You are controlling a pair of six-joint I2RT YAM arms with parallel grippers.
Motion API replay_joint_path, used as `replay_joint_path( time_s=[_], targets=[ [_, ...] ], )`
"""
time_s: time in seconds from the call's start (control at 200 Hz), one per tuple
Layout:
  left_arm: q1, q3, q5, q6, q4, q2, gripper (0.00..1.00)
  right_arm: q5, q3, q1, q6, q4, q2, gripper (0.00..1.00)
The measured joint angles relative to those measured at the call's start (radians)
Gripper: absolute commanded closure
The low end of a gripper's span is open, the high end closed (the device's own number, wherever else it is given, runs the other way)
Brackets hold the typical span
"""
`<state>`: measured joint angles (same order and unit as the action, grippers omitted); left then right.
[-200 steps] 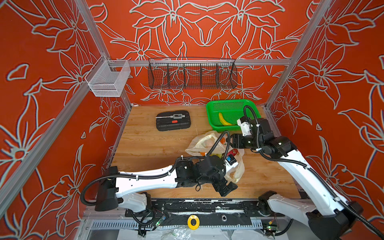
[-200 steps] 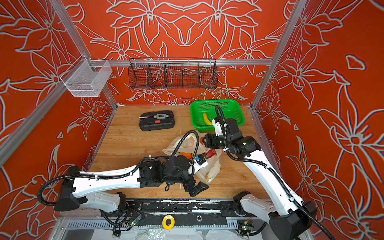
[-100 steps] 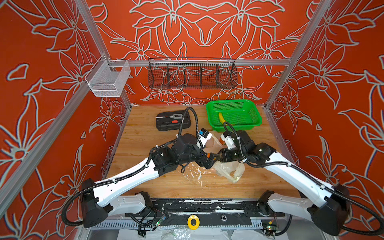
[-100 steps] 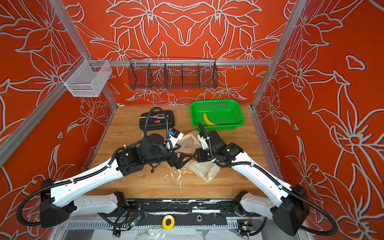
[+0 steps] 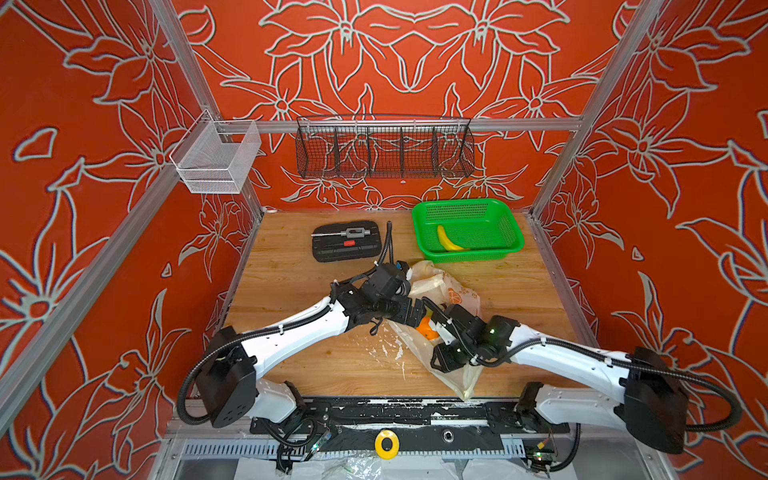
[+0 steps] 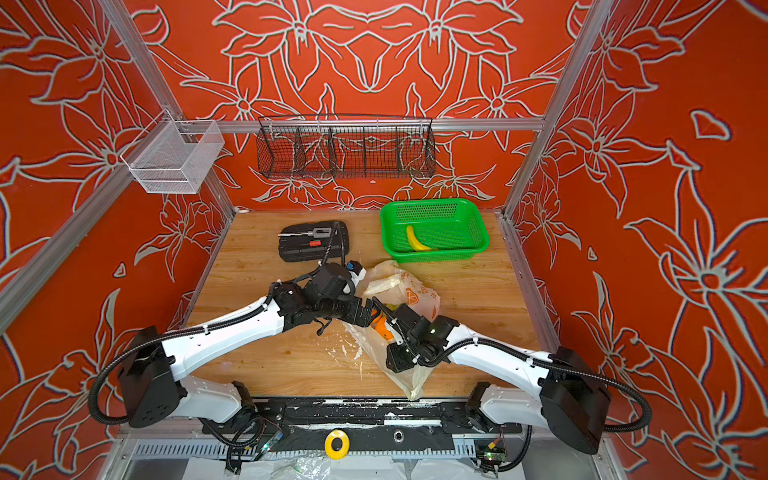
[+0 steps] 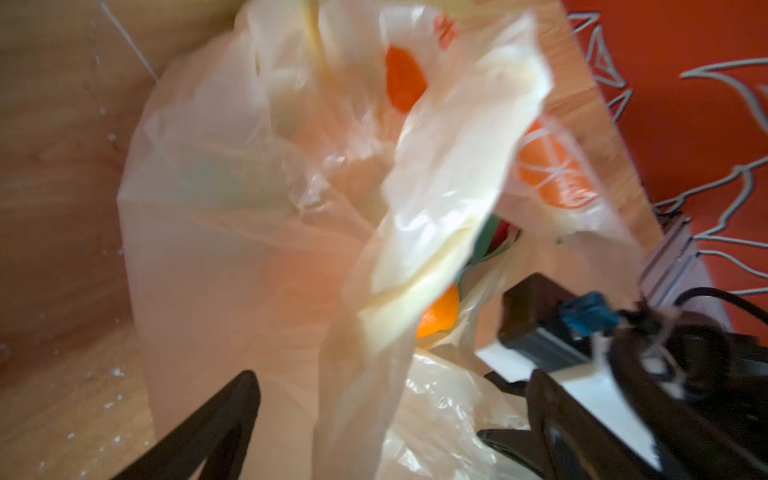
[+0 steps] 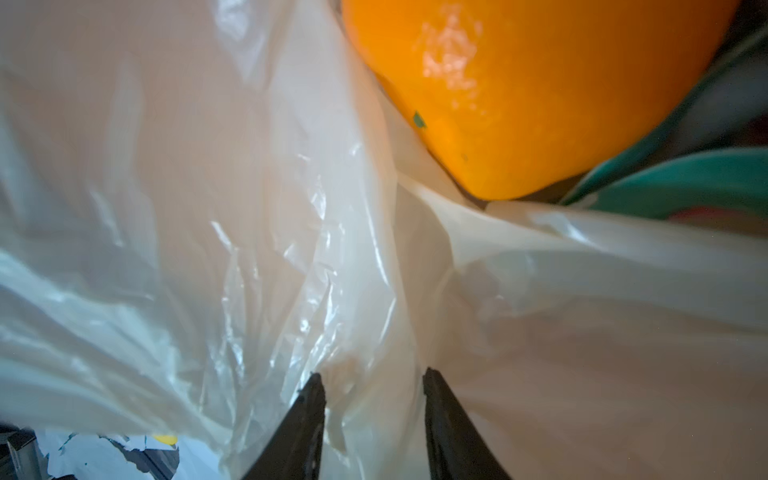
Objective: Untie the knot of the plastic bag and take out the fruit
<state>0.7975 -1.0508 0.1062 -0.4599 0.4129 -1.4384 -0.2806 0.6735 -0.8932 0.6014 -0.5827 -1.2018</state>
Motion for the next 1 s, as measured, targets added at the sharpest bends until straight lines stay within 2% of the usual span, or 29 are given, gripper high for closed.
replay_joint_path(
  time_s=[0.245,0.535,0.601,0.881,0.996],
  targets=[
    [0.000,0.021,0.000,-0.041,0.029,-0.046,0.02,0.042,0.052,-0.001,-0.001,-0.009,0.033,0.44],
    [0.000,0.046,-0.002,-0.065,0.024,-0.046,0.04,0.173,0.163,-0.001,-0.032,-0.005,0.051,0.36],
    [0.000,0.046,-0.007,-0.065,0.024,-0.045,0.06,0.209,0.182,-0.001,-0.048,-0.003,0.032,0.34],
    [-0.011,0.046,-0.016,-0.068,0.023,-0.044,0.48,0.328,0.205,-0.001,-0.110,0.005,-0.092,0.26],
    [-0.019,0.045,-0.016,-0.077,0.023,-0.036,0.72,0.358,0.208,0.003,-0.135,0.022,-0.135,0.19]
  ],
)
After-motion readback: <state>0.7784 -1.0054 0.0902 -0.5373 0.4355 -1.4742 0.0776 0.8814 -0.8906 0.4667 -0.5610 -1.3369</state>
